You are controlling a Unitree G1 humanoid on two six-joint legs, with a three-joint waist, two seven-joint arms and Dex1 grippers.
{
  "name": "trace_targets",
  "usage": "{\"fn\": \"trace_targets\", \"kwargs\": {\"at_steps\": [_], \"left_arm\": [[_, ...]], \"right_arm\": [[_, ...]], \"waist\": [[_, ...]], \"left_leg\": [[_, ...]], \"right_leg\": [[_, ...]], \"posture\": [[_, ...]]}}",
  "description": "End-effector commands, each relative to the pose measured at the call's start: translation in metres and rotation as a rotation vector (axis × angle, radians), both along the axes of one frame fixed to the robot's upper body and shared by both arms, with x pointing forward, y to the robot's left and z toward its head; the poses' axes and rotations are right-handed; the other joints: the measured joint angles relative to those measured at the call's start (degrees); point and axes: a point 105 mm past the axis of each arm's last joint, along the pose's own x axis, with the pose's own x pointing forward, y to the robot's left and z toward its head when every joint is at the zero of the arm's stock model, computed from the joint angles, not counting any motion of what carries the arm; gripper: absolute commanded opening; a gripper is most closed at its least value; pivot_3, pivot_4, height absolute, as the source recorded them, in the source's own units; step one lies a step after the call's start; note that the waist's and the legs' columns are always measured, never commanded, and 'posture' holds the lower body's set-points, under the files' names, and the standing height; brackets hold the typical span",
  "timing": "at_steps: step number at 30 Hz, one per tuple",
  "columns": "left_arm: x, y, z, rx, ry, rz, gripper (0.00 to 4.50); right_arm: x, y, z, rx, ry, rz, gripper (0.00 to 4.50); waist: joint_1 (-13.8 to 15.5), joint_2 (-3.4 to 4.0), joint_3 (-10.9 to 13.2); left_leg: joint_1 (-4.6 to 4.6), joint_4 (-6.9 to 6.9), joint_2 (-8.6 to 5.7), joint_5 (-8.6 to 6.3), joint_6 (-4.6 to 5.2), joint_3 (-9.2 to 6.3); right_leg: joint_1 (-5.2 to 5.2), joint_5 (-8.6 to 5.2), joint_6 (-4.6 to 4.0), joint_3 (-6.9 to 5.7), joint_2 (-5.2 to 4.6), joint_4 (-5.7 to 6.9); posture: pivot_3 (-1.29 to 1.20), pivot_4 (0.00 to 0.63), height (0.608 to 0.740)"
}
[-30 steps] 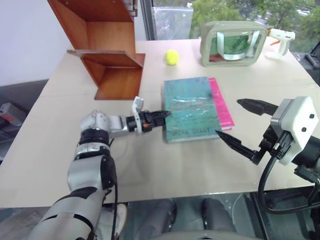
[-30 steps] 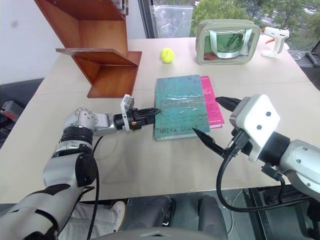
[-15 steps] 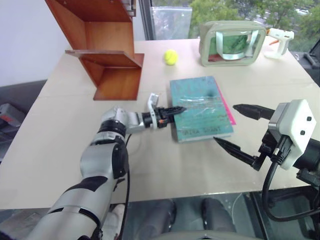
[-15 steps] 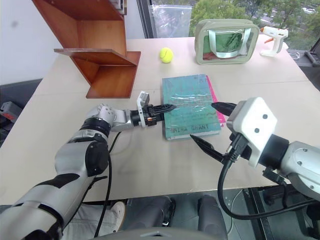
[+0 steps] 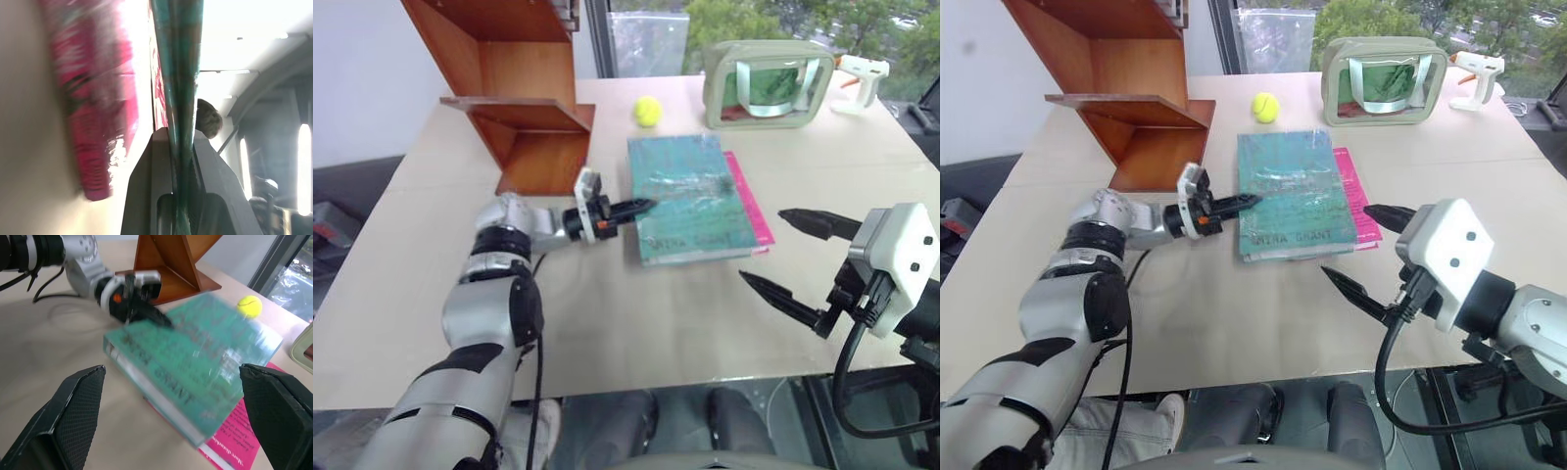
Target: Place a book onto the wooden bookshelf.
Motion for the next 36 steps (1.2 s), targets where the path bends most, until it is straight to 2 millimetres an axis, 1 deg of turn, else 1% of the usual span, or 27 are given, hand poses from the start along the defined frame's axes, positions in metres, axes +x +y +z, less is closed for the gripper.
{"fn": "trace_targets", "kwargs": {"at_steps": [1, 2, 4, 6, 8, 9, 10, 12, 13, 14, 16, 19, 20, 25, 27, 28, 30, 32, 35, 36], "left_arm": [[-0.016, -0.014, 0.076, 0.04, -0.496, -0.025, 0.07], [-0.023, -0.019, 0.092, 0.086, -0.671, 0.002, 0.07], [-0.041, -0.029, 0.11, 0.225, -1.032, 0.021, 0.07], [-0.056, -0.034, 0.117, 0.359, -1.297, -0.001, 0.07], [-0.056, -0.032, 0.126, 0.505, -1.543, 0.05, 0.07], [-0.054, -0.028, 0.131, 0.596, -1.676, 0.075, 0.07], [-0.052, -0.025, 0.133, 0.655, -1.759, 0.082, 0.07], [-0.044, -0.008, 0.158, 0.832, -1.959, 0.167, 0.07], [-0.041, 0.002, 0.168, 0.919, -2.035, 0.212, 0.07], [-0.037, 0.016, 0.179, 1.022, -2.088, 0.234, 0.07], [-0.029, 0.039, 0.183, 1.197, -2.129, 0.208, 0.07], [-0.015, 0.078, 0.189, 1.474, -2.087, 0.19, 0.07], [-0.012, 0.088, 0.19, 1.533, -2.07, 0.186, 0.07], [-0.005, 0.116, 0.18, 1.701, -2.002, 0.065, 0.07], [0.0, 0.138, 0.174, 1.83, -1.894, -0.003, 0.07], [0.003, 0.15, 0.173, 1.907, -1.836, -0.024, 0.07], [0.006, 0.167, 0.176, 2.008, -1.745, -0.015, 0.07], [0.008, 0.176, 0.178, 2.059, -1.699, -0.012, 0.07], [0.016, 0.183, 0.167, 2.09, -1.633, -0.036, 0.07], [0.019, 0.185, 0.16, 2.093, -1.606, -0.057, 0.07]], "right_arm": [[-0.002, -0.001, 0.014, 0.019, -0.085, 0.011, 4.5], [-0.001, -0.001, 0.014, 0.025, -0.089, 0.016, 4.5], [0.001, -0.002, 0.016, 0.035, -0.098, 0.027, 4.5], [0.004, -0.003, 0.018, 0.044, -0.109, 0.04, 4.5], [0.007, -0.004, 0.02, 0.046, -0.119, 0.053, 4.5], [0.009, -0.004, 0.021, 0.049, -0.123, 0.061, 4.5], [0.01, -0.004, 0.022, 0.051, -0.125, 0.066, 4.5], [0.013, -0.004, 0.024, 0.059, -0.13, 0.089, 4.5], [0.015, -0.004, 0.024, 0.059, -0.131, 0.099, 4.5], [0.017, -0.003, 0.023, 0.061, -0.132, 0.11, 4.5], [0.021, -0.002, 0.023, 0.064, -0.134, 0.124, 4.5], [0.027, 0.001, 0.024, 0.071, -0.14, 0.159, 4.5], [0.028, 0.003, 0.024, 0.071, -0.141, 0.17, 4.5], [0.033, 0.007, 0.025, 0.07, -0.157, 0.194, 4.5], [0.034, 0.008, 0.029, 0.07, -0.177, 0.2, 4.5], [0.035, 0.009, 0.031, 0.07, -0.189, 0.202, 4.5], [0.035, 0.011, 0.037, 0.077, -0.219, 0.204, 4.5], [0.036, 0.012, 0.042, 0.087, -0.24, 0.203, 4.5], [0.04, 0.013, 0.05, 0.091, -0.287, 0.18, 4.5], [0.041, 0.014, 0.052, 0.088, -0.298, 0.177, 4.5]], "waist": [[0.0, -0.03, 0.02], [0.05, -0.07, 0.06], [0.03, -0.08, 0.05], [-0.1, -0.05, 0.04], [-0.11, -0.03, 0.03], [-0.04, -0.03, 0.03], [0.04, -0.03, 0.04], [0.06, -0.04, 0.05], [0.06, -0.08, 0.08], [0.03, -0.08, 0.1], [-0.2, -0.09, 0.11], [-0.08, -0.07, 0.09], [-0.07, -0.06, 0.1], [0.08, -0.12, 0.13], [-0.08, -0.24, 0.2], [-0.15, -0.26, 0.21], [-0.59, -0.26, 0.21], [-0.88, -0.26, 0.22], [-1.91, -0.26, 0.22], [-2.18, -0.26, 0.22]], "left_leg": [[-0.01, 0.0, 0.0, 0.0, 0.0, 0.0], [-0.05, 0.0, 0.01, 0.0, 0.0, 0.0], [-0.17, 0.03, 0.02, 0.0, -0.01, -0.04], [-0.14, -0.02, 0.02, 0.0, 0.0, 0.01], [-0.03, -0.08, 0.04, -0.01, 0.0, 0.09], [0.01, -0.1, 0.07, 0.0, 0.0, 0.13], [0.05, -0.11, 0.11, 0.0, -0.01, 0.15], [0.09, -0.12, 0.24, 0.0, -0.02, 0.2], [0.09, -0.11, 0.27, 0.0, -0.02, 0.21], [0.07, -0.1, 0.3, 0.0, -0.03, 0.21], [0.06, -0.1, 0.31, 0.0, -0.03, 0.24], [0.1, -0.12, 0.29, -0.03, 0.02, 0.28], [0.07, -0.13, 0.29, -0.03, 0.02, 0.27], [-0.11, -0.04, 0.26, -0.04, 0.05, 0.15], [-0.34, 0.09, 0.25, -0.04, 0.04, 0.05], [-0.47, 0.14, 0.25, -0.04, 0.04, 0.02], [-0.59, 0.16, 0.22, -0.04, 0.04, 0.04], [-0.6, 0.12, 0.22, -0.04, 0.04, 0.04], [-0.62, 0.12, 0.23, -0.03, 0.04, 0.02], [-0.61, 0.12, 0.23, -0.03, 0.04, 0.06]], "right_leg": [[0.0, 0.0, 0.0, 0.0, -0.01, -0.01], [-0.01, 0.0, -0.01, 0.0, -0.03, -0.04], [-0.03, 0.02, -0.02, -0.1, -0.07, -0.1], [-0.02, 0.03, -0.03, -0.06, -0.1, -0.18], [0.0, 0.03, -0.03, 0.02, -0.09, -0.17], [0.01, 0.03, -0.03, 0.05, -0.07, -0.17], [0.05, 0.05, -0.06, 0.05, -0.04, -0.15], [0.08, 0.11, -0.15, 0.05, 0.06, -0.17], [0.08, 0.11, -0.15, 0.05, 0.07, -0.17], [0.07, 0.14, -0.18, 0.03, 0.11, -0.18], [0.06, 0.19, -0.16, 0.06, 0.15, -0.21], [0.06, 0.18, -0.16, 0.13, 0.17, -0.25], [0.05, 0.19, -0.16, 0.12, 0.18, -0.28], [-0.01, 0.19, -0.16, -0.05, 0.19, -0.28], [-0.15, 0.19, -0.16, -0.2, 0.19, -0.26], [-0.24, 0.19, -0.15, -0.24, 0.19, -0.25], [-0.37, 0.19, -0.15, -0.21, 0.19, -0.21], [-0.41, 0.19, -0.15, -0.23, 0.2, -0.2], [-0.42, 0.19, -0.15, -0.26, 0.19, -0.17], [-0.46, 0.19, -0.15, -0.21, 0.2, -0.12]], "posture": [[0.0, 0.15, 0.74], [0.0, 0.15, 0.74], [0.0, 0.15, 0.74], [0.0, 0.15, 0.74], [0.0, 0.15, 0.74], [0.0, 0.15, 0.74], [0.0, 0.15, 0.74], [0.0, 0.15, 0.74], [0.0, 0.15, 0.74], [0.0, 0.15, 0.74], [0.0, 0.15, 0.74], [0.0, 0.15, 0.74], [0.0, 0.15, 0.74], [0.0, 0.15, 0.74], [0.0, 0.15, 0.74], [0.0, 0.15, 0.74], [0.0, 0.15, 0.74], [0.0, 0.15, 0.74], [0.0, 0.15, 0.74], [0.0, 0.15, 0.74]]}}
